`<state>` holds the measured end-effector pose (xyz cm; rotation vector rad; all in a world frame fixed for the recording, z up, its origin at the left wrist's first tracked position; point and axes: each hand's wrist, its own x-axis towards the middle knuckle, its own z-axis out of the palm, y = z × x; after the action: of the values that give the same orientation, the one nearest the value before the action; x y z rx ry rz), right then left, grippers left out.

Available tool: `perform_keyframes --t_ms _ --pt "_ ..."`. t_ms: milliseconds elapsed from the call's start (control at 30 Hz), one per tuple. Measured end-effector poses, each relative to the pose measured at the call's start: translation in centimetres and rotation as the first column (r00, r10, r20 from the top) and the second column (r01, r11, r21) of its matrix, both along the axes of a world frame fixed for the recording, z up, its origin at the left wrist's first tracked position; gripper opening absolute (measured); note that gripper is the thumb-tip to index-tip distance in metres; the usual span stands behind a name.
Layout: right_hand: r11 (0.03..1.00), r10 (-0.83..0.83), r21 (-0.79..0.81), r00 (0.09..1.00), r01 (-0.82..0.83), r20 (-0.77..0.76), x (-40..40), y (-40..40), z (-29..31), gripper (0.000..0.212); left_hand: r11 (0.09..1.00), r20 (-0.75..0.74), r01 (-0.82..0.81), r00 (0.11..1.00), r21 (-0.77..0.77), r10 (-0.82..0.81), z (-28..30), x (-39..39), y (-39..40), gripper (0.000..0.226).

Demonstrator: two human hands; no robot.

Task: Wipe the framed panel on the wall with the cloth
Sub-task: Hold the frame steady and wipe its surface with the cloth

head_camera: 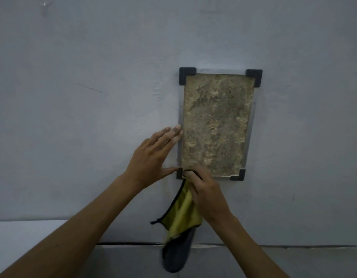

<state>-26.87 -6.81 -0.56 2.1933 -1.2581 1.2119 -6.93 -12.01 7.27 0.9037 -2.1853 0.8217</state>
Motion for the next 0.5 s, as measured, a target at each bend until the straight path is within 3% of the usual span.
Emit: perform_keyframes --t_ms 200,367,500 --pt "0.987 -0.065 -0.134 0.981 0.090 0.182 -1.2 -1.3 4.2 0.021 1.000 0.010 -0.016 1.000 0.003 0.016 0.1 -0.1 0.0 0.104" --pt "0.995 -0.078 -0.053 0.996 0.080 0.037 -2.0 0.0 0.8 0.022 1.000 -0.004 -0.007 1.000 -0.002 0.007 -0.1 -0.3 0.1 0.101" --pt "0.998 -0.053 -0.018 0.996 0.054 0.075 -2.4 0.2 1.3 0.019 0.999 0.000 -0.046 0.999 -0.010 0.046 -0.3 -0.5 0.3 0.102"
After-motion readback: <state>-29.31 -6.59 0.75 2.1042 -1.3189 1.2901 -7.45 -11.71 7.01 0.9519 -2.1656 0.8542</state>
